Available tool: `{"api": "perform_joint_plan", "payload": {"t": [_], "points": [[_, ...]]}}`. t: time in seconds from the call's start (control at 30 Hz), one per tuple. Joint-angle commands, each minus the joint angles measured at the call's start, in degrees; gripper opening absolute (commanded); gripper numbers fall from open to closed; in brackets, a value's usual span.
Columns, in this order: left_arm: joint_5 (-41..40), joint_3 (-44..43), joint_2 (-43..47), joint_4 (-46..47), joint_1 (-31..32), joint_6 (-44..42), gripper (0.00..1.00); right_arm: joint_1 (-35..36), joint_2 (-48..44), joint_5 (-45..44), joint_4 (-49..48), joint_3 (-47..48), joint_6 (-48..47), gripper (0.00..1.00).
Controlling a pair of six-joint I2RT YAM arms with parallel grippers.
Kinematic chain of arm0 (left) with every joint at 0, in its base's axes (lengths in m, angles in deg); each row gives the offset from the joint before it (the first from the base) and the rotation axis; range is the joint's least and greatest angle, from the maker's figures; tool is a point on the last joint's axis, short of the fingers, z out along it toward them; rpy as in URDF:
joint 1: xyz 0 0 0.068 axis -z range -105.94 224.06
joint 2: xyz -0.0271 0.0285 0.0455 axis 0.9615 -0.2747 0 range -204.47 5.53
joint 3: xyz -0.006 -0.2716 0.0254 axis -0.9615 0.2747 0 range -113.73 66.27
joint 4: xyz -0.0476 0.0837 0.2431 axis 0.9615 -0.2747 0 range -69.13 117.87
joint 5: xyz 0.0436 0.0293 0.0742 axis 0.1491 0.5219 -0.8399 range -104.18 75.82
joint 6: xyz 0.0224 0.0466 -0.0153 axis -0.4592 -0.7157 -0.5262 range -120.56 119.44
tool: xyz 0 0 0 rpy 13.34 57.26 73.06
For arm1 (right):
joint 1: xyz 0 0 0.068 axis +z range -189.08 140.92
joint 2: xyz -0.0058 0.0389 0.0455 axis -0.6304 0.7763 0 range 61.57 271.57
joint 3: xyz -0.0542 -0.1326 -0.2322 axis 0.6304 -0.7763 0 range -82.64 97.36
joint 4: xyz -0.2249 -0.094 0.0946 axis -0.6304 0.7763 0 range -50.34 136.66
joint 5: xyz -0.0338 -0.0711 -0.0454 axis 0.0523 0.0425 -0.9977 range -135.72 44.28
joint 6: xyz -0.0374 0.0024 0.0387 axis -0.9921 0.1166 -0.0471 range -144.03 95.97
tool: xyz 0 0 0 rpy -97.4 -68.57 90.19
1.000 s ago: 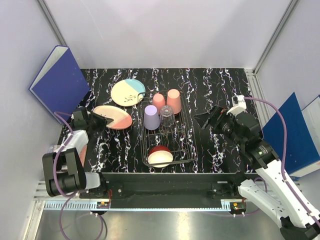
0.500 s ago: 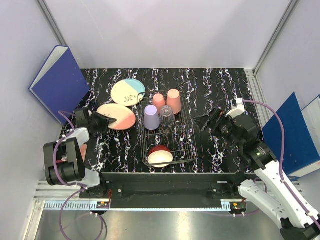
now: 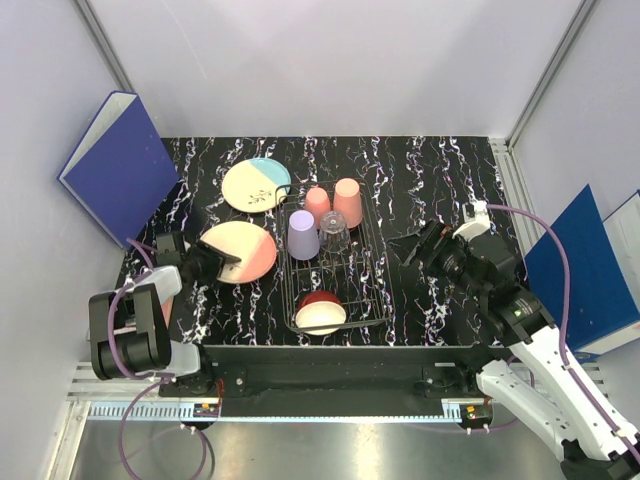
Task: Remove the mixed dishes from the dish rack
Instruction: Place the plate at the center of the board.
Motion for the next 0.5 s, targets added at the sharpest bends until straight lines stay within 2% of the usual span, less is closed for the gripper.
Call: {"api": "perform_joint_plan", "payload": {"t": [0.0, 0.07, 0.27, 0.33, 0.4, 0.47], "points": [[-3.8, 2.6, 1.5, -12.8, 0.6, -3.9, 0.61, -0.1, -1.0, 0.8, -0.8, -0.5, 0.9, 1.00], [-4.5, 2.4, 1.5, -13.7, 0.6, -4.4, 0.68, -0.1, -1.2, 0.8, -0.9, -0.6, 1.2, 1.00], [-4.4, 1.6, 1.5, -15.2, 0.5, -5.0, 0.76, 0.0, -1.5, 1.0, -0.9, -1.3, 1.8, 1.00], [-4.4, 0.9, 1.7, -16.0, 0.5, -5.3, 0.88, -0.1, -1.6, 1.1, -0.8, -1.2, 1.8, 1.00], [-4.5, -0.4, 1.1, -17.5, 0.6, -5.7, 0.94, -0.1, -1.5, 0.9, -0.9, -1.3, 1.8, 1.00], [-4.6, -2.6, 0.1, -18.8, 0.6, -6.4, 0.95, -0.1, -1.1, 1.0, -1.0, -1.2, 1.6, 1.00]]}}
